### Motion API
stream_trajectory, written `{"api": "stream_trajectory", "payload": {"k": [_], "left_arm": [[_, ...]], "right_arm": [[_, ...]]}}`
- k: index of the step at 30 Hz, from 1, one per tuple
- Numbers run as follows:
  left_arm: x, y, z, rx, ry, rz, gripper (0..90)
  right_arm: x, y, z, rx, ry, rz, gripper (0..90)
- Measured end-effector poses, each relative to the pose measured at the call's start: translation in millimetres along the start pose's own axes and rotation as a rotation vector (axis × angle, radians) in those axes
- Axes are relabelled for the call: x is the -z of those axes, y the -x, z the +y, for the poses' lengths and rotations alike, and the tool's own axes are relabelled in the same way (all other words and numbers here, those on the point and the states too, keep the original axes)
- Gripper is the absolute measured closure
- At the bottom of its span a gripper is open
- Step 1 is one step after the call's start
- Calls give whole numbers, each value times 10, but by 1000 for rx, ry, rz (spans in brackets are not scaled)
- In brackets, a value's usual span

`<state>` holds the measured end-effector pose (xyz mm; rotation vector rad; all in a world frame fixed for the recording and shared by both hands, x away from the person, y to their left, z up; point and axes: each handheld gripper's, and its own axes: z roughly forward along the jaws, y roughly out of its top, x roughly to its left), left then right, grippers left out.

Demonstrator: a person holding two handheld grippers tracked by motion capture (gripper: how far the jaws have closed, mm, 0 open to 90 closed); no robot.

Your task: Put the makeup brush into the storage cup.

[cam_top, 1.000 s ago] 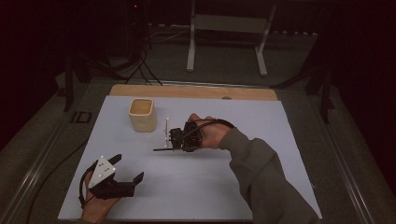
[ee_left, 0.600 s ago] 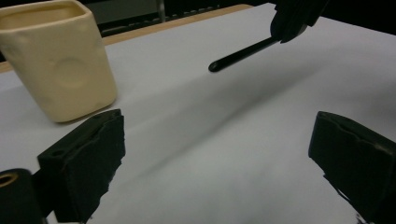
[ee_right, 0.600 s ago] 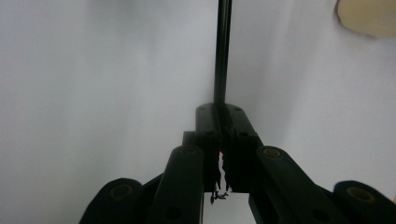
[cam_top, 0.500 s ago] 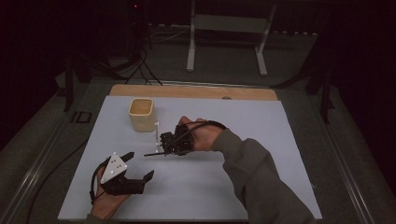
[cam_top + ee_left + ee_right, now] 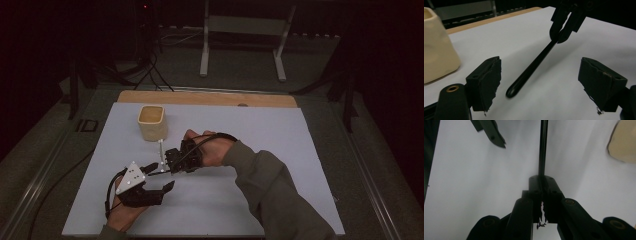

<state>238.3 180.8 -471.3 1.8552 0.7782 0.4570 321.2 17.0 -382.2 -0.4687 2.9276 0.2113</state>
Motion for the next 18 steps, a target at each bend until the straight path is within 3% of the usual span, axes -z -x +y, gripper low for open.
{"api": "stream_trajectory", "payload": {"k": [8, 11, 18], "left_arm": [[-11, 13, 7, -9, 5, -26, 277], [4, 13, 9, -13, 9, -41, 365], [23, 13, 14, -28, 20, -62, 477]], "right_arm": [[1, -14, 30, 13, -3, 6, 856], [-1, -22, 31, 18, 0, 6, 856], [-10, -32, 39, 31, 0, 23, 855]]}}
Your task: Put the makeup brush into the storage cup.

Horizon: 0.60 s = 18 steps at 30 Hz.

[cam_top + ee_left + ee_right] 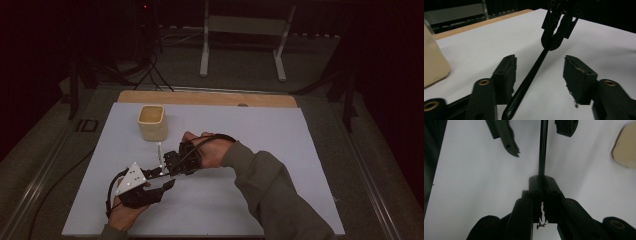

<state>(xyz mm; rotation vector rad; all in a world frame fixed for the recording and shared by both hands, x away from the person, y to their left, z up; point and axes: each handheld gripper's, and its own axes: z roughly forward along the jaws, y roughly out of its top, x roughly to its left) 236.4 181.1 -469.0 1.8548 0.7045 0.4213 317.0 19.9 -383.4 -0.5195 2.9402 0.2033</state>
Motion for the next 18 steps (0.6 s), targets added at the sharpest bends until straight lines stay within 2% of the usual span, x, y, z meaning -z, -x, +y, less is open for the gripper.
{"api": "stream_trajectory", "payload": {"k": [5, 6, 7, 12, 15, 18], "left_arm": [[13, -2, 3, -4, 4, -8, 596], [16, -9, 2, -7, -4, -16, 596], [15, -9, 2, -9, -9, -21, 661], [-13, 17, 8, -30, -37, -41, 779], [-21, 30, 11, -36, -51, -67, 835], [-33, 53, 21, -48, -60, -72, 858]], "right_arm": [[-12, -9, 6, 5, -6, 10, 853], [-13, -10, 6, 8, -5, 11, 853], [-5, -15, 5, 13, 0, 11, 849], [20, -19, 6, 24, 6, 13, 838], [19, -24, 2, 30, 1, 15, 827], [14, -25, -9, 28, -3, 15, 810]]}}
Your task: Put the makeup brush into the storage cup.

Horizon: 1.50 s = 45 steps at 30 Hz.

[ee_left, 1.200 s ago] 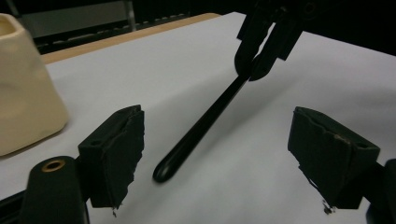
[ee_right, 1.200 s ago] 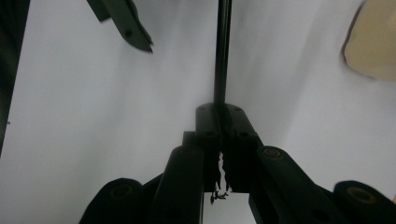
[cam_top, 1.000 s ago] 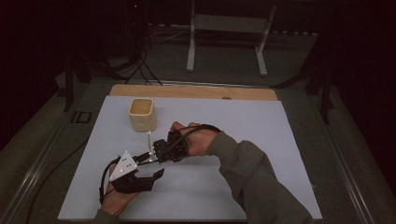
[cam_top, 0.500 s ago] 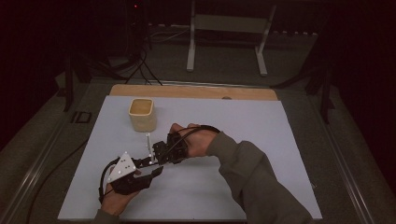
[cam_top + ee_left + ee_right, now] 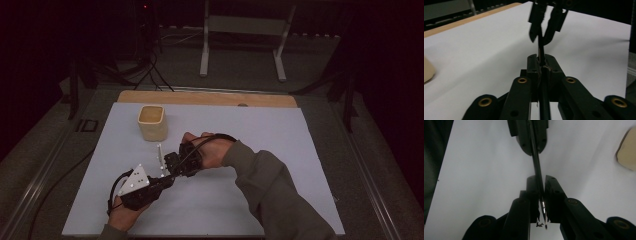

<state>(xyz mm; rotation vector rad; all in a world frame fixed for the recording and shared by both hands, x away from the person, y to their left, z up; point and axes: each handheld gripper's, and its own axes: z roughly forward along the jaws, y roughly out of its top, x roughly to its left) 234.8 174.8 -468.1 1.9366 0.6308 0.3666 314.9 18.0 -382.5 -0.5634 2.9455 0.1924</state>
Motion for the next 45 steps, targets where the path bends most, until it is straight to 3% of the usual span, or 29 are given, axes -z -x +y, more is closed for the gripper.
{"api": "stream_trajectory", "payload": {"k": [2, 8, 19, 30, 36, 45], "left_arm": [[7, 5, 8, 1, 1, 3, 860], [22, -2, 15, 10, 8, 34, 862], [44, -35, 2, 29, 9, 76, 861], [69, -55, -1, 45, 17, 110, 861], [95, -72, -2, 58, 29, 131, 861], [131, -81, 0, 69, 54, 164, 861]], "right_arm": [[-4, 2, -4, -3, 3, -7, 767], [1, 18, 3, -53, 27, -61, 443], [55, 18, -45, -102, 52, -154, 194], [93, 13, -144, -140, 67, -186, 124], [112, 14, -238, -192, 114, -190, 124], [154, 50, -415, -306, 187, -216, 136]]}}
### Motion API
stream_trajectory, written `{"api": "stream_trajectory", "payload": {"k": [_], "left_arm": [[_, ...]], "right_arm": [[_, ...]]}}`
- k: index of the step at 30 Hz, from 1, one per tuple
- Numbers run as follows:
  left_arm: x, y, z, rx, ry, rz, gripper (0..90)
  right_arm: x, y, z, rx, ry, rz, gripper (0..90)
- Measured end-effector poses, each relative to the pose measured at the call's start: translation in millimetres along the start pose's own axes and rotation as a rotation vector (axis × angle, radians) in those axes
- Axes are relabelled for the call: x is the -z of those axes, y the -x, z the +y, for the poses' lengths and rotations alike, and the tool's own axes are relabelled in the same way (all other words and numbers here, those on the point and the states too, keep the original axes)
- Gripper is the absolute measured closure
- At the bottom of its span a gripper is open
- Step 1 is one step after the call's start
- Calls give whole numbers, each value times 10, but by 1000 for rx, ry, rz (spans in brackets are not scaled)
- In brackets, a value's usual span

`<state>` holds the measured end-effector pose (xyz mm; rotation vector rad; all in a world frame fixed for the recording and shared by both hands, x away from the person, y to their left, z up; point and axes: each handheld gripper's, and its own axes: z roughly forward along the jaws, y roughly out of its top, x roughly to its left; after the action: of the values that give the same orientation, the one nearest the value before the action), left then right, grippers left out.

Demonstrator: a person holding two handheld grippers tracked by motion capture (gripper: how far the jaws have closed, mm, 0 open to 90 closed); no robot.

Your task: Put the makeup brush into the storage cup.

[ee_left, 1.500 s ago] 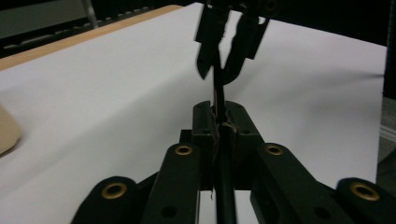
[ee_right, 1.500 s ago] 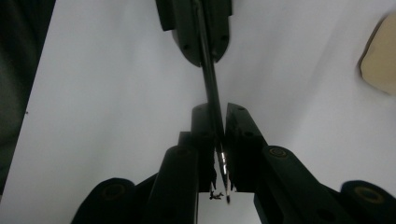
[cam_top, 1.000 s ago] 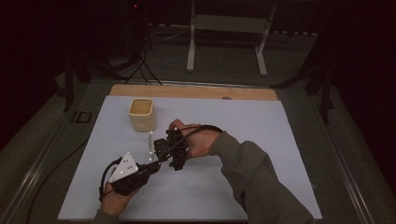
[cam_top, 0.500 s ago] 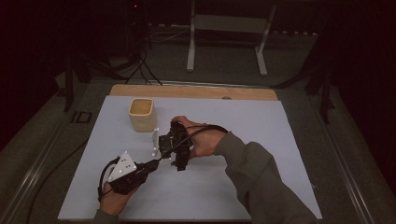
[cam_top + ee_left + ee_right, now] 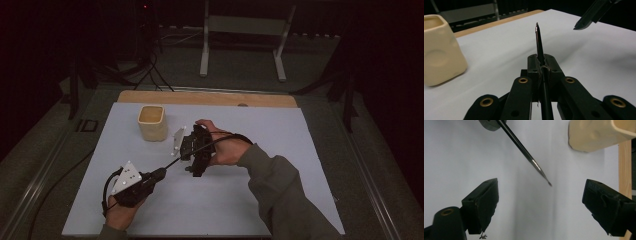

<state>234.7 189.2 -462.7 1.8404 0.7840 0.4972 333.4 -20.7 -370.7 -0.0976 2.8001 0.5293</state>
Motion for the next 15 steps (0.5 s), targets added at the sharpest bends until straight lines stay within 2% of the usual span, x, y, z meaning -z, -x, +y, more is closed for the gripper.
{"api": "stream_trajectory", "payload": {"k": [7, 15], "left_arm": [[29, -24, 4, 26, 26, -10, 861], [43, -44, 5, 45, 46, -52, 861]], "right_arm": [[18, 35, -114, -72, 50, -1, 136], [29, 95, -267, -157, 162, 53, 142]]}}
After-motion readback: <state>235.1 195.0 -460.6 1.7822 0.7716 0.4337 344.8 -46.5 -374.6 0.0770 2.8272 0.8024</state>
